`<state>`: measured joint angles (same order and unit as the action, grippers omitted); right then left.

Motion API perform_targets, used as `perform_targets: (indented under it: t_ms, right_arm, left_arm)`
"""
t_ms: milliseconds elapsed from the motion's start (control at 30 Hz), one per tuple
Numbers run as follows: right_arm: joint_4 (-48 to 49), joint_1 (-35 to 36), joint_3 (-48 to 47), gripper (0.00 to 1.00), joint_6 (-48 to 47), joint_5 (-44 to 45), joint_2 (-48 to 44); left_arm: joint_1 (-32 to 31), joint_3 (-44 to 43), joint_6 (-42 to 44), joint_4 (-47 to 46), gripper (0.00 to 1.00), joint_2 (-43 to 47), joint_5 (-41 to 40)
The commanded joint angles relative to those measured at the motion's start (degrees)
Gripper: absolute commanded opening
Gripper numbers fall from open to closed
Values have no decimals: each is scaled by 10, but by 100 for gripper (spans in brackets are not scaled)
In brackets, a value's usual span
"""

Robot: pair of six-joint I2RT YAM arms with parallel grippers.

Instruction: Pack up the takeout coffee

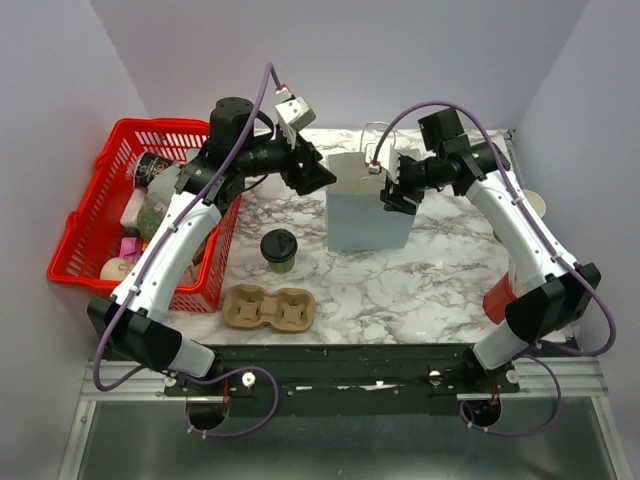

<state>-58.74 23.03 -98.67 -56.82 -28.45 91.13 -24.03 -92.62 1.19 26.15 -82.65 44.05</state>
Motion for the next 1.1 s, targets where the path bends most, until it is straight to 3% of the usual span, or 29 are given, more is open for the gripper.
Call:
perform_targets:
  t_ms: [0,67,100,200,300,867,967,1067]
  right_arm:
    - [-22,-1,-9,65,-17,-44,4]
    - [-27,-1,-23,52,-15,-53,12]
    - [-46,-1,-36,37,-14,-57,18]
    - [-85,0,-96,13,-14,-69,28]
    - [-96,-1,-136,0,-18,-67,17]
    - [-80,13,-173,0,-10,-34,-64]
    - [-80,25,-143,1,-15,-23,-82]
    - [-51,30,-51,1,-22,-14,-116]
  left_arm:
    - [13,23,5,7,75,16,-22]
    - [14,26,3,4,75,18,-22]
    - [14,26,3,4,75,18,-23]
    - [15,24,7,7,75,20,-22]
    - [15,26,6,5,75,21,-20]
    - [16,30,-9,-17,75,18,-10]
    - [15,32,-9,-19,75,16,-8]
    - [15,37,-9,-18,75,17,-11]
